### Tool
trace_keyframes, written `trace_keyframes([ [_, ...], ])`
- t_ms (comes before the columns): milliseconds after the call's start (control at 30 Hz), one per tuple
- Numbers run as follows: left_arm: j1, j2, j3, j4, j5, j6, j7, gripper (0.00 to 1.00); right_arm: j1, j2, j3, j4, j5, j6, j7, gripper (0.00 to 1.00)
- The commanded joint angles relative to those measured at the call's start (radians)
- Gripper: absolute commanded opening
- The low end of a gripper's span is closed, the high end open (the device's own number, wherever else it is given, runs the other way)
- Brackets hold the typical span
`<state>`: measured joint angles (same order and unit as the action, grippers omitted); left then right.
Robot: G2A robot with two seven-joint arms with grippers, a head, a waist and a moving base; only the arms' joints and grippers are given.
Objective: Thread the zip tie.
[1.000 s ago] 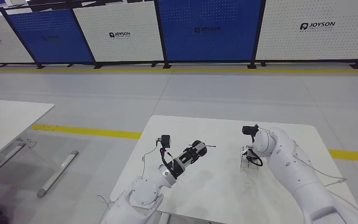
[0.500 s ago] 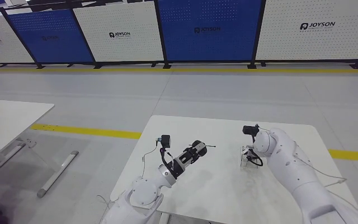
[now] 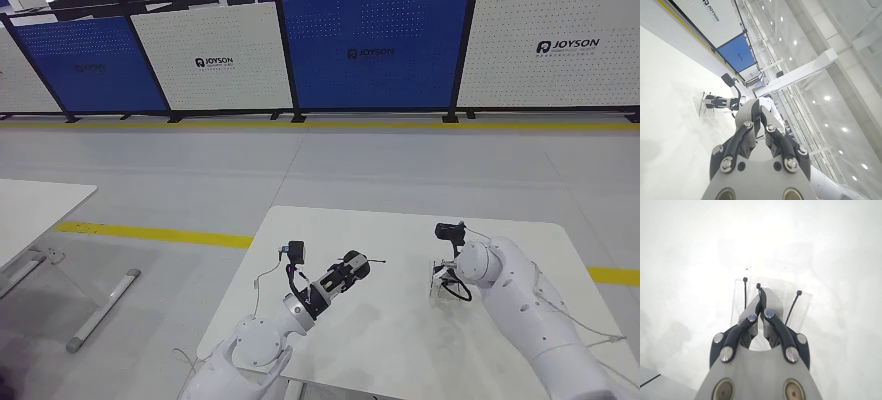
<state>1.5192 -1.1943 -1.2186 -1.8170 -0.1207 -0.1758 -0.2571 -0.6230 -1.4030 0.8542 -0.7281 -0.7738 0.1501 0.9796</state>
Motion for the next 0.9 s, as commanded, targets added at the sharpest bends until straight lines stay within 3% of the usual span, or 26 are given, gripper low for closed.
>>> trace_keyframes([
  [0, 0.000, 0.000, 0.000, 0.000, 0.000, 0.000, 0.000, 0.00, -0.037, 0.021, 0.035, -0.065, -0.017, 0.010, -0.015, 0.00],
  [100, 0.000, 0.000, 0.000, 0.000, 0.000, 0.000, 0.000, 0.00, -0.105, 0.053, 0.099, -0.174, -0.038, 0.029, -0.041, 0.00],
  [300, 0.000, 0.000, 0.000, 0.000, 0.000, 0.000, 0.000, 0.00, -0.253, 0.109, 0.219, -0.400, -0.081, -0.021, -0.058, 0.00],
  [533, 0.000, 0.000, 0.000, 0.000, 0.000, 0.000, 0.000, 0.00, -0.403, 0.145, 0.321, -0.593, -0.111, -0.085, -0.146, 0.00],
  [867, 0.000, 0.000, 0.000, 0.000, 0.000, 0.000, 0.000, 0.00, -0.411, 0.147, 0.327, -0.600, -0.114, -0.090, -0.150, 0.00],
])
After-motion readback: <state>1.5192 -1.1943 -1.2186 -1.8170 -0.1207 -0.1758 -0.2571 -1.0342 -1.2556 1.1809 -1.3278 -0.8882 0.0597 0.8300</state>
